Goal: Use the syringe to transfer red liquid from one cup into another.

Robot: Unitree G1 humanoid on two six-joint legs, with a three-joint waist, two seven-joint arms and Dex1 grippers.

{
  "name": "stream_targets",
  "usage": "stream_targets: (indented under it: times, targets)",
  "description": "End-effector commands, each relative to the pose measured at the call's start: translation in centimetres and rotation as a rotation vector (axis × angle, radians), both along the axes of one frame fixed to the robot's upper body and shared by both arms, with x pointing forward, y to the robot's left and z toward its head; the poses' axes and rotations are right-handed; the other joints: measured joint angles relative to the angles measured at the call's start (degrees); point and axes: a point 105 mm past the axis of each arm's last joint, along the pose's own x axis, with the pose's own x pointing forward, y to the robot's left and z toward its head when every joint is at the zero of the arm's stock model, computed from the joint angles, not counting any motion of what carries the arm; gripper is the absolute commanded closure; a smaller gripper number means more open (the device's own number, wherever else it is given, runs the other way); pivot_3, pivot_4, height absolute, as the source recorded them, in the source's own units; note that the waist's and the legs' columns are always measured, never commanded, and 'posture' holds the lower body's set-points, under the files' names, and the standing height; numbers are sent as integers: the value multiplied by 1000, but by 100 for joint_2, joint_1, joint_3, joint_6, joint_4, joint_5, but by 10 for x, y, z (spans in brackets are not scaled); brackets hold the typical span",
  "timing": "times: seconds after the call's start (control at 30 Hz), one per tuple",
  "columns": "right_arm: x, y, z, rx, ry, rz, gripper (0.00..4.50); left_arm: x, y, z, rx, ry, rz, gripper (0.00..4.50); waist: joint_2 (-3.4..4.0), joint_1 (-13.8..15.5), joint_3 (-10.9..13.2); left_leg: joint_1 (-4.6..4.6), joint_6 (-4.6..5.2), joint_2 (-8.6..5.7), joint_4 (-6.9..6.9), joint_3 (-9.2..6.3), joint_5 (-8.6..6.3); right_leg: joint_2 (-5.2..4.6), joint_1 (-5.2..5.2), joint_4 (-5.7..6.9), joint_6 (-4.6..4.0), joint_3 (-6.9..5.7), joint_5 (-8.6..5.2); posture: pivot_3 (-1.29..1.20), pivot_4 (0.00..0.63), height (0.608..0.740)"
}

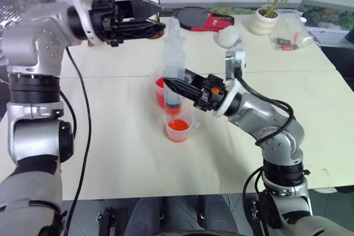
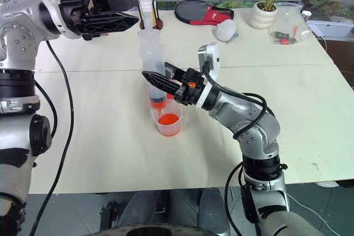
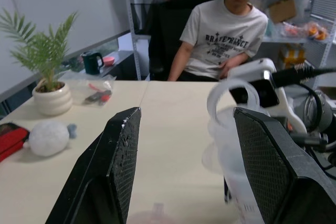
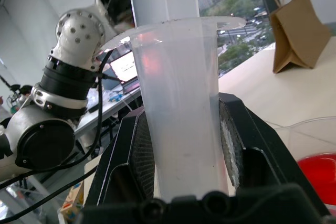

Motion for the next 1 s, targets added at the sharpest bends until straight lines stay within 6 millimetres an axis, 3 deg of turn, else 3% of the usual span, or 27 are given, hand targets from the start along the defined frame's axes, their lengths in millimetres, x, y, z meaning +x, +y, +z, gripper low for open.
stream_targets:
  times: [0.03,0.1,0.17,0.33,0.53,1.0]
  targets:
    - [-5,0,6,10,-50,11,3139,-5,-7,11,-8,-83,-11,1642,0,0,0,0,0,0,0,-1,0,0,0,0,0,0,0,0,150,740]
    - [-6,1,5,3,-54,13,3139,-3,-13,8,-6,-88,-19,1642,0,-6,0,0,0,0,0,-1,0,0,0,0,0,0,0,0,150,740]
    - [-5,2,5,2,-57,13,3139,-1,-17,8,-12,-95,-22,2187,0,-2,0,0,0,0,0,-1,0,1,0,0,0,0,0,0,150,740]
    - [-5,0,3,-1,-59,6,3139,-2,-19,9,-25,-93,-45,4444,0,-6,0,0,0,0,0,0,0,0,0,0,0,0,0,0,150,740]
    - [-4,-2,3,-4,-61,-6,3139,-9,-22,2,-4,-63,-88,4444,0,-14,0,0,0,1,0,-1,0,1,-1,0,0,0,0,0,150,740]
    - [7,-21,17,-21,-120,-57,3139,-13,-30,-37,37,41,-120,4444,0,-3,0,0,1,1,5,-2,-1,0,3,-1,0,0,0,0,150,740]
